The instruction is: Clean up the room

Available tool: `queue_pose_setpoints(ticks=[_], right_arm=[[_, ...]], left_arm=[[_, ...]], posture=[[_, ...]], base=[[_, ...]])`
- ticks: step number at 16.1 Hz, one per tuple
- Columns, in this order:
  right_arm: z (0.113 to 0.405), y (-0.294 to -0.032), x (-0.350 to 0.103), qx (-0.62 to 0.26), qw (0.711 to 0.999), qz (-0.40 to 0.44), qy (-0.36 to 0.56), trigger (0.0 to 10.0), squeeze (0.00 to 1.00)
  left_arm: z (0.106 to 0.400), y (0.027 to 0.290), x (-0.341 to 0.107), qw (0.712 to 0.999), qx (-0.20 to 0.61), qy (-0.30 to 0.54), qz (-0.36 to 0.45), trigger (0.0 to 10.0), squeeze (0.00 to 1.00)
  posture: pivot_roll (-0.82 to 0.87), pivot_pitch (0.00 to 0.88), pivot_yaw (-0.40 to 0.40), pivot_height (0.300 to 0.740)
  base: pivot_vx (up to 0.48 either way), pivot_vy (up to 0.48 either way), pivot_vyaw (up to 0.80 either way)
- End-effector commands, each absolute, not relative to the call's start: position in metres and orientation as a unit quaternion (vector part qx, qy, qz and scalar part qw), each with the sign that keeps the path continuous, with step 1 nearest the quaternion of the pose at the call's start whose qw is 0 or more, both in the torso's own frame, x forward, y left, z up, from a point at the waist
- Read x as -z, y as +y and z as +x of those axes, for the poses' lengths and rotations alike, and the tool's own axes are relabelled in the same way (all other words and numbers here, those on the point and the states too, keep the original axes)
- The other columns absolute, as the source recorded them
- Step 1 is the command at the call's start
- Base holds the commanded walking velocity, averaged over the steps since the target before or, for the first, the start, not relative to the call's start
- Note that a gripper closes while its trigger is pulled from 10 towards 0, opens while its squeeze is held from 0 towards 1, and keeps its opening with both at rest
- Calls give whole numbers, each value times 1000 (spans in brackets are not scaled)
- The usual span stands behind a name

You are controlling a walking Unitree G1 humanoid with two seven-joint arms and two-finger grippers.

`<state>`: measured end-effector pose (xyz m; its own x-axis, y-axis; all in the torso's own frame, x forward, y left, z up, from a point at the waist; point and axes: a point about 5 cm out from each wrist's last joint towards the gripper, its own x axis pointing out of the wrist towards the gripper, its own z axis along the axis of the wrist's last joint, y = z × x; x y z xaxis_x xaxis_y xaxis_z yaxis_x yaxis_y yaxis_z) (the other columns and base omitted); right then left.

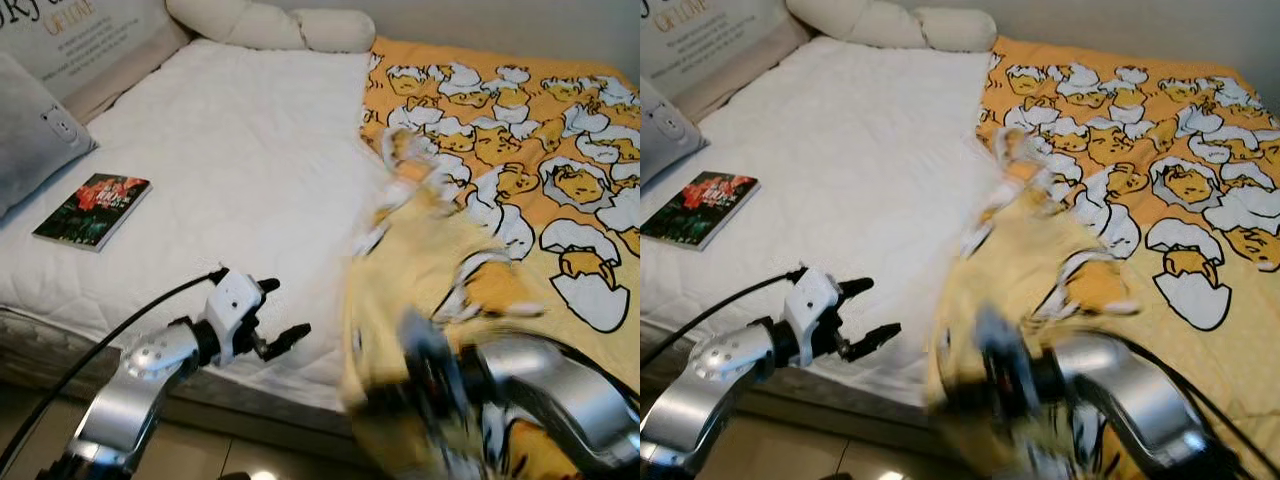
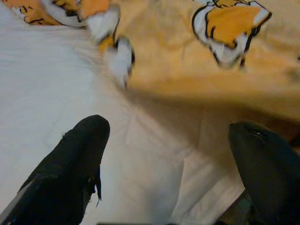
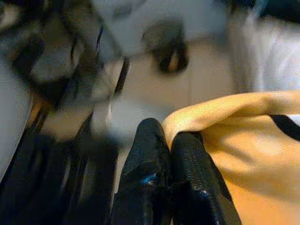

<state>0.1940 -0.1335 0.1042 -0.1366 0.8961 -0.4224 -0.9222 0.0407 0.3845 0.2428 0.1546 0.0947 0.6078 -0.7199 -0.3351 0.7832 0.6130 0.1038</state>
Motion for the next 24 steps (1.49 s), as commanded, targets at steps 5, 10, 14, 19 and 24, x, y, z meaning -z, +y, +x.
queue_pose_setpoints(ticks=[5,10,14,19,24], right_arm=[[204,-141,-90,-636,703,-62,313,10000,1000],[214,-154,-86,-588,746,-69,305,10000,1000],[228,-163,-83,-483,835,-42,260,10000,1000],[242,-177,-55,-181,962,34,202,10000,1000],[240,-187,-53,-35,986,41,158,10000,0]], left_arm=[[241,150,-94,885,429,135,121,10000,333],[250,148,-97,883,433,127,127,10000,333],[260,158,-93,932,322,116,121,10000,329],[257,169,-89,975,184,87,86,10000,322],[256,172,-89,976,172,81,107,10000,322]], posture=[[-112,0,-13,740],[-116,0,-1,740],[-99,0,-14,740],[-87,0,-6,740],[-71,0,-13,740]], base=[[0,0,0],[0,0,0],[0,0,0],[0,133,0],[0,480,0]])
